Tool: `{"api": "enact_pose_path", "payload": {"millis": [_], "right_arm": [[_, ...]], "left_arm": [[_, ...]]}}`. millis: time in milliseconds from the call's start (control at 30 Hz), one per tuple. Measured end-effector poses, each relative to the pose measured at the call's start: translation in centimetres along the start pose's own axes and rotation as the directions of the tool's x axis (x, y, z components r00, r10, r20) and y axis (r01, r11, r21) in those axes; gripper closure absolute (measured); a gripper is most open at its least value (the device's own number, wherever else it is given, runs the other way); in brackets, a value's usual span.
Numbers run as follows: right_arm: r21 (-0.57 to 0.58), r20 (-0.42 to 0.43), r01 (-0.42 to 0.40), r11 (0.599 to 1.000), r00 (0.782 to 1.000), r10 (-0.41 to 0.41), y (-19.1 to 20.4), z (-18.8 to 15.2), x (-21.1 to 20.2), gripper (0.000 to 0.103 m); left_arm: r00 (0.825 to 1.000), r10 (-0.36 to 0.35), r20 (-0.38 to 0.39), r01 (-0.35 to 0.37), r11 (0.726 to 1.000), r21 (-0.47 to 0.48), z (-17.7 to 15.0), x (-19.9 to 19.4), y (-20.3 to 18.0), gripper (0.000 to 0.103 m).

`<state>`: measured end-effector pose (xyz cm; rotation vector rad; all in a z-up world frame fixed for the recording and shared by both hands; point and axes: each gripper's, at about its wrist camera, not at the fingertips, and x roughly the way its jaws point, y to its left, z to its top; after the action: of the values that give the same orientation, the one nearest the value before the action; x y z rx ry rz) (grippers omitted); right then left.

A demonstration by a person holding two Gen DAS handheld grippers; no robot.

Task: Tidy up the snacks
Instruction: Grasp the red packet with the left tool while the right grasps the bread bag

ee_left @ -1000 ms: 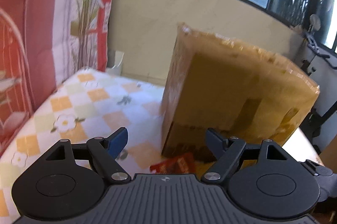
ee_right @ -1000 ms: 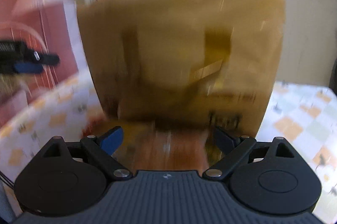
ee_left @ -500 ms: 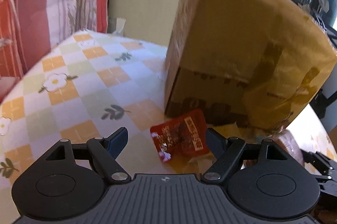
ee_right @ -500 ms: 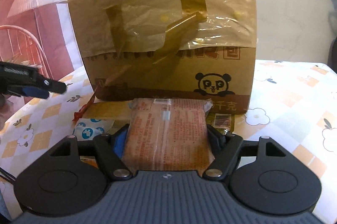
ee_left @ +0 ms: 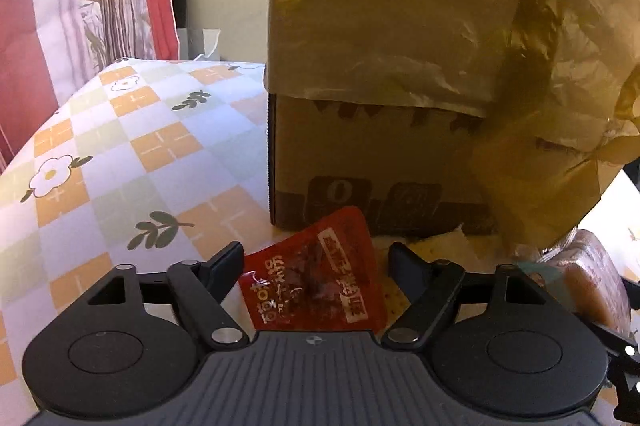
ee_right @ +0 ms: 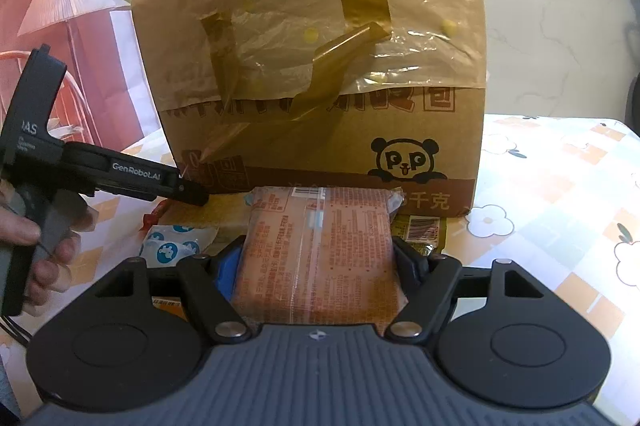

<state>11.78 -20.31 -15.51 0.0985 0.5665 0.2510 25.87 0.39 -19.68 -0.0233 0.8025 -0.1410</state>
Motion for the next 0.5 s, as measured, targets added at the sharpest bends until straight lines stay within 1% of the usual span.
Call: {"api": "enact_pose_path", "payload": {"millis": [33,67,100,133,167,200,233,267,367,500], "right_arm": [[0.001,0.0,-0.002,1.0,1.0,0.002,0.0,0.0,0.0,0.028],[0.001,0.0,-0.003,1.0,1.0,0.003,0.0,0.0,0.0,0.028],[0.003,0.0,-0.003,1.0,1.0,0.003,0.0,0.0,0.0,0.028],[0.004,0.0,-0.003,1.0,1.0,0.003,0.0,0.0,0.0,0.028],[0.005,0.001,-0.004,1.0,1.0,0.004,0.0,0.0,0.0,0.028],[0.006,0.001,-0.004,1.0,1.0,0.004,0.0,0.0,0.0,0.028],[0.007,0.001,-0.004,1.0,1.0,0.004,0.0,0.0,0.0,0.028],[0.007,0.001,-0.004,1.0,1.0,0.004,0.0,0.0,0.0,0.028],[0.007,0.001,-0.004,1.0,1.0,0.003,0.0,0.0,0.0,0.028],[0.006,0.0,-0.004,1.0,1.0,0.004,0.0,0.0,0.0,0.028]], "left_arm": [[1.0,-0.016,0.003,0.016,1.0,-0.008,-0.1,-0.2,0.2,0.035],[1.0,-0.026,0.006,0.026,1.0,-0.01,-0.1,-0.4,0.3,0.048],[0.999,-0.031,0.008,0.031,0.999,-0.007,-0.1,-0.7,0.2,0.065],[0.999,-0.033,0.007,0.033,0.999,0.003,-0.1,-0.9,0.1,0.072],[0.999,-0.035,0.003,0.035,0.999,0.017,-0.1,-1.2,0.0,0.082],[0.999,-0.037,0.001,0.037,0.999,0.024,-0.2,-1.4,-0.1,0.087],[0.999,-0.042,0.001,0.042,0.999,0.028,-0.4,-1.8,0.0,0.089],[0.999,-0.05,0.001,0.05,0.998,0.026,-0.4,-2.0,0.1,0.093],[0.997,-0.077,0.009,0.077,0.997,0.009,-1.0,-3.0,0.7,0.095],[0.996,-0.082,0.031,0.082,0.997,-0.012,-1.5,-4.4,2.0,0.098]]}}
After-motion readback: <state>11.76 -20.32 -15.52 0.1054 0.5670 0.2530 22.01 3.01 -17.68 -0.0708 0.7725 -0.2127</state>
